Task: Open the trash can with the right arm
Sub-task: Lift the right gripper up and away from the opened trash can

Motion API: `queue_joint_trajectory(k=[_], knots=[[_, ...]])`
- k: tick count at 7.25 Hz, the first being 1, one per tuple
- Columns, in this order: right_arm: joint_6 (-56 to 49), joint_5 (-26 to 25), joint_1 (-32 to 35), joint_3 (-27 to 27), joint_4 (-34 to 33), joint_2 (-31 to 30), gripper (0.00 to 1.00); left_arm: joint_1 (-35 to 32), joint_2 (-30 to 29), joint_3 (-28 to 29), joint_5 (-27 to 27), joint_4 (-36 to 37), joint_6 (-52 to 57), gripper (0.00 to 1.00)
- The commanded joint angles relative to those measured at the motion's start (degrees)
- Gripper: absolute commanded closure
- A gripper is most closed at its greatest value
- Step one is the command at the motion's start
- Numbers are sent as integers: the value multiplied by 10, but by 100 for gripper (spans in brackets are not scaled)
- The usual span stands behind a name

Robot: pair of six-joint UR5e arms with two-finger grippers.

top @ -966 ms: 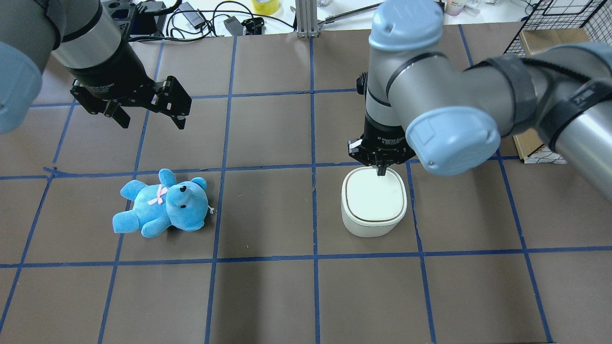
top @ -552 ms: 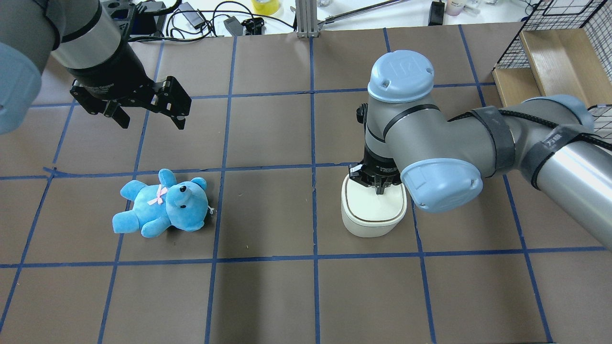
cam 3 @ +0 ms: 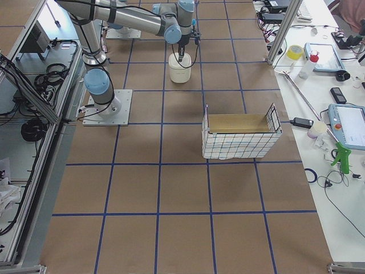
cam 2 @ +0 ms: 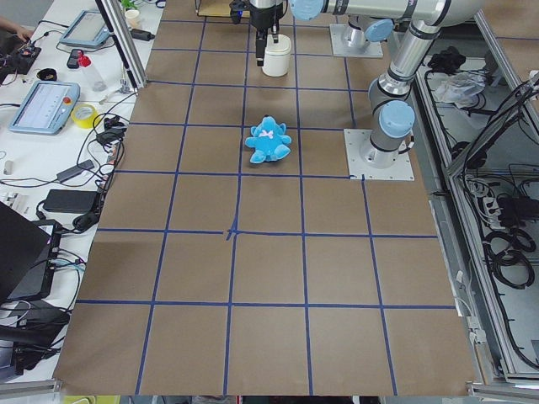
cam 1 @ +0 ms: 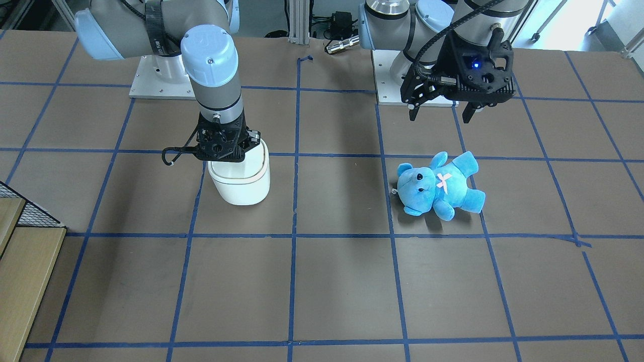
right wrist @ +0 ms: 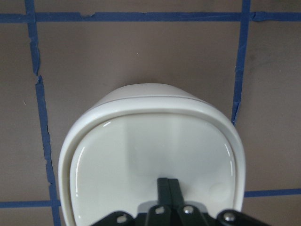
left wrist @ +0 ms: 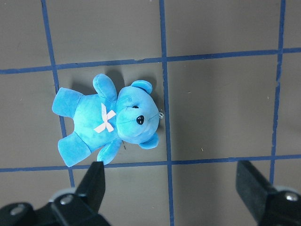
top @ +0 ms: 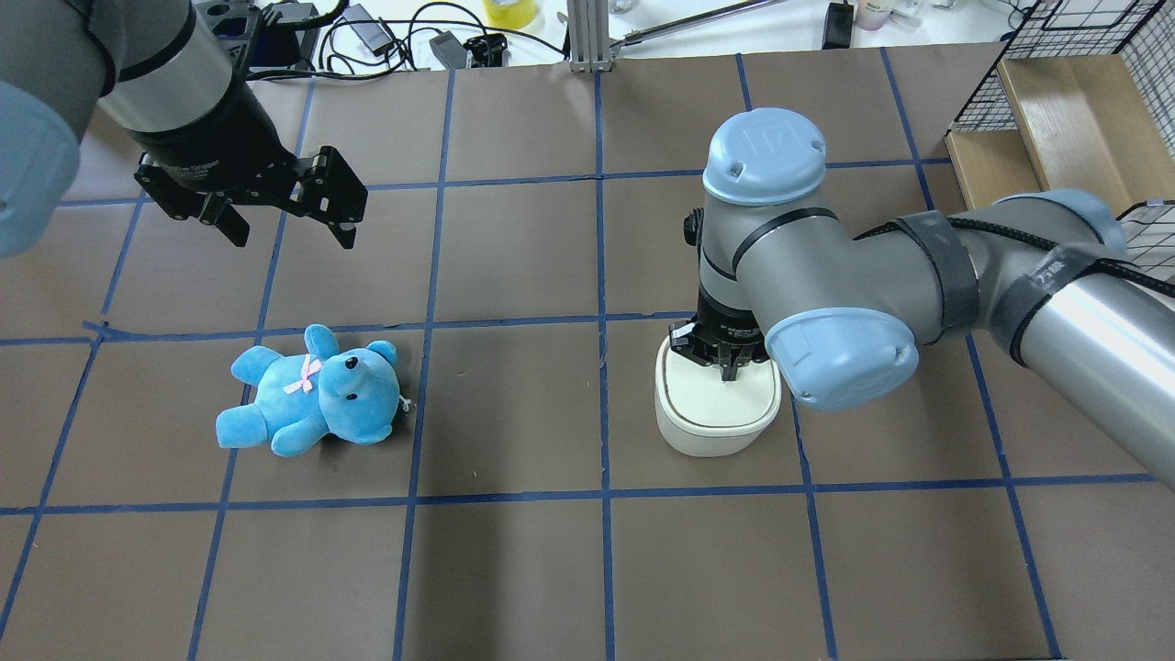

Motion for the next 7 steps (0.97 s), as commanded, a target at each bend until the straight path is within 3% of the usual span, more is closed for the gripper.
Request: queue_joint_trajectory(k=[1,4,7], knots=[[-4,5,-4,-34,6,-14,1,0,0,0,0,0,-1,0],[-7,8,-7,-217,186,-19,0,0,0,0,0,0,0,0],[-33,8,-58,-282,216,-20,0,0,0,0,0,0,-1,0]])
